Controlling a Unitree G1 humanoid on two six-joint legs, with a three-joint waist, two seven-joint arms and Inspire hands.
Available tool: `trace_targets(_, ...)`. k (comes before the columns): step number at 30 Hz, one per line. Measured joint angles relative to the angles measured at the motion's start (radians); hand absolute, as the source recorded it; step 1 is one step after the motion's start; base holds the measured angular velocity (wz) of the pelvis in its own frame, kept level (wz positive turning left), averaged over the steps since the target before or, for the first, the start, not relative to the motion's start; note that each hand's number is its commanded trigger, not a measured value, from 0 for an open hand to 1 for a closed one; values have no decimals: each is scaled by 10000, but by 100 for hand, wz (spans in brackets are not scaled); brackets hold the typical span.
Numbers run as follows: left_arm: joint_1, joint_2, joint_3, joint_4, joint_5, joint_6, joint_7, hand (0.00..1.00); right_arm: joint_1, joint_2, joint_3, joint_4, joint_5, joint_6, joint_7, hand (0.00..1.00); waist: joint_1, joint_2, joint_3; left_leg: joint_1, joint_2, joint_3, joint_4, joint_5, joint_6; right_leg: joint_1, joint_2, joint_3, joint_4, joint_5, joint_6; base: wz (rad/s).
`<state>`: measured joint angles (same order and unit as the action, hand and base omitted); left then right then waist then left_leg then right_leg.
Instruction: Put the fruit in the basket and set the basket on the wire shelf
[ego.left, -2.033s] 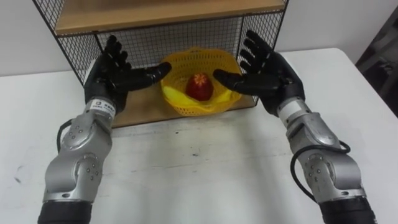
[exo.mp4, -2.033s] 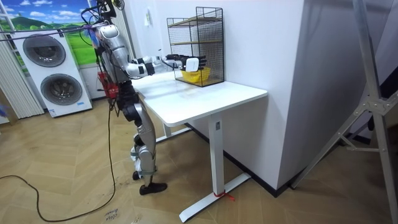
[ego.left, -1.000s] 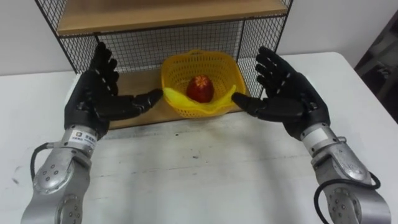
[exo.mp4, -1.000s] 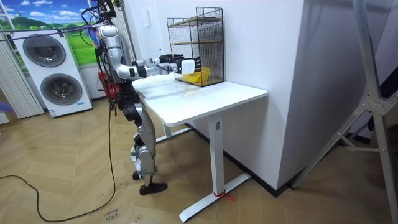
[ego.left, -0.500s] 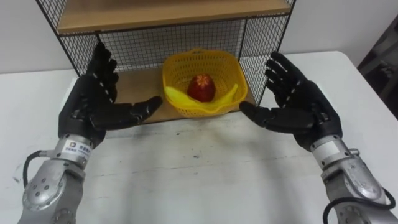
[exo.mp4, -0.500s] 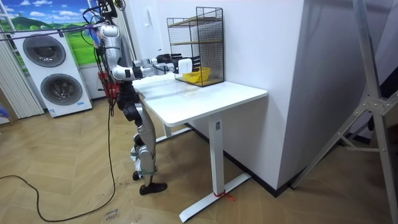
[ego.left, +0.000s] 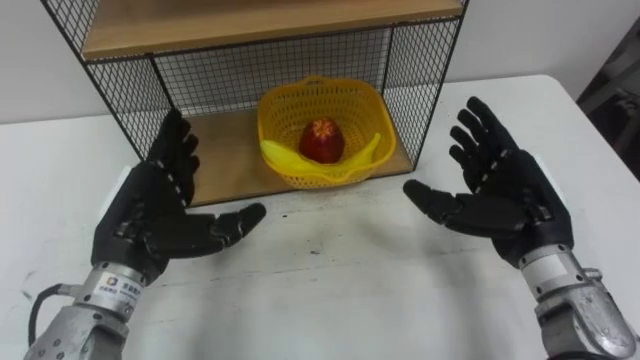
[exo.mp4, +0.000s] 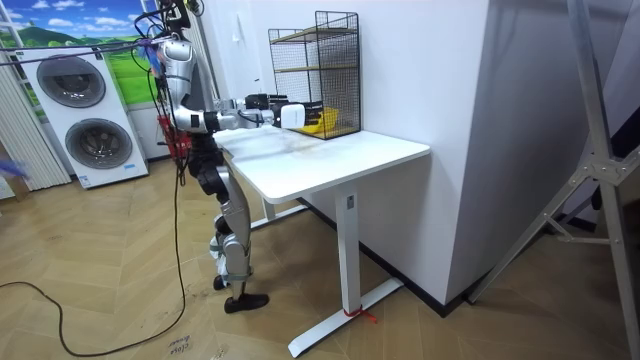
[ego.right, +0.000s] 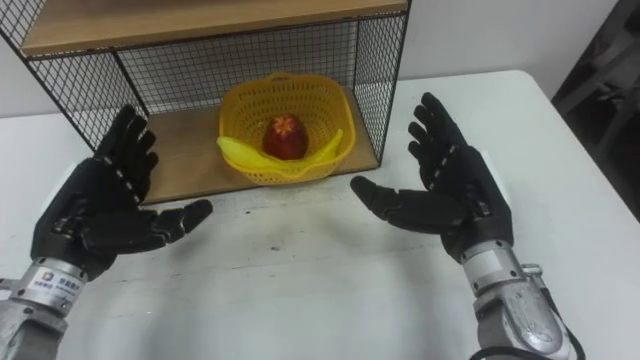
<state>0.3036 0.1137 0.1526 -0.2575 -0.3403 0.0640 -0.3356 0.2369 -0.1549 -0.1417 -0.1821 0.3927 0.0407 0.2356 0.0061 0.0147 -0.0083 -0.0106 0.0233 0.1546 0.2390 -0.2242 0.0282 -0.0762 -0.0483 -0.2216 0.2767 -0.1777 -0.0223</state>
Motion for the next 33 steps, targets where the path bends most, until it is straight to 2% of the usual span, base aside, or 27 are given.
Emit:
trace_targets(3,89,0,1,0,-6,-50,-111,0,91,-3,-62,0,1,-101,-6,0,-7,-39,11,1,2,0,5,0,0,7,1,-3,-7,-1,0,0)
trace_targets(9,164,116,80,-2,-8,-486,-291,0,113,-3,-386,-123,-59,-476,-179,0,-2,-95,26,-62,4,1,10,-2,0,-17,1,-12,6,-1,0,0)
trace_targets(13,228,172,497,-64,-14,-594,-436,0,171,-4,-580,-445,-51,-819,-537,0,9,-30,6,-140,12,-9,45,-1,0,-51,10,-18,-2,8,-4,0)
trace_targets(16,483,203,890,-416,-4,-599,-689,0,173,-9,-944,-498,-44,-857,-816,0,30,45,10,-147,7,-38,26,-2,0,-52,8,-23,1,7,1,0)
trace_targets(17,532,237,966,-469,4,-601,-717,0,174,-12,-1046,-497,-42,-857,-860,0,29,68,13,-148,6,-44,26,-2,0,-51,7,-30,2,7,1,4)
trace_targets(20,663,601,1339,-476,7,-602,-838,0,176,-283,-1432,-500,-29,-861,-1272,0,55,210,46,-151,0,-71,-3,-1,0,-77,0,-43,46,4,4,1)
trace_targets(22,674,712,1739,-495,85,-601,-897,0,171,-577,-1754,-684,-28,-860,-1685,0,105,324,80,-235,-12,-85,15,-2,0,-137,-11,-36,76,-14,6,0)
trace_targets(26,761,867,2434,-594,44,-601,-973,0,180,-866,-2522,-742,438,-892,-2245,0,164,332,75,-313,-19,-187,96,-1,-1,-130,-10,-46,128,-90,-3,9)
trace_targets(31,1126,968,4297,-799,-270,-607,-898,0,384,-1188,-4074,-778,507,-927,-3448,0,258,338,53,-309,-21,-183,152,-2,-4,-129,-18,-60,127,-140,1,0)
trace_targets(33,1368,960,4759,-810,-500,-605,-784,0,509,-1271,-4409,-827,510,-930,-3816,0,282,361,31,-289,-22,-186,146,-2,-4,-129,-15,-56,126,-146,5,0)
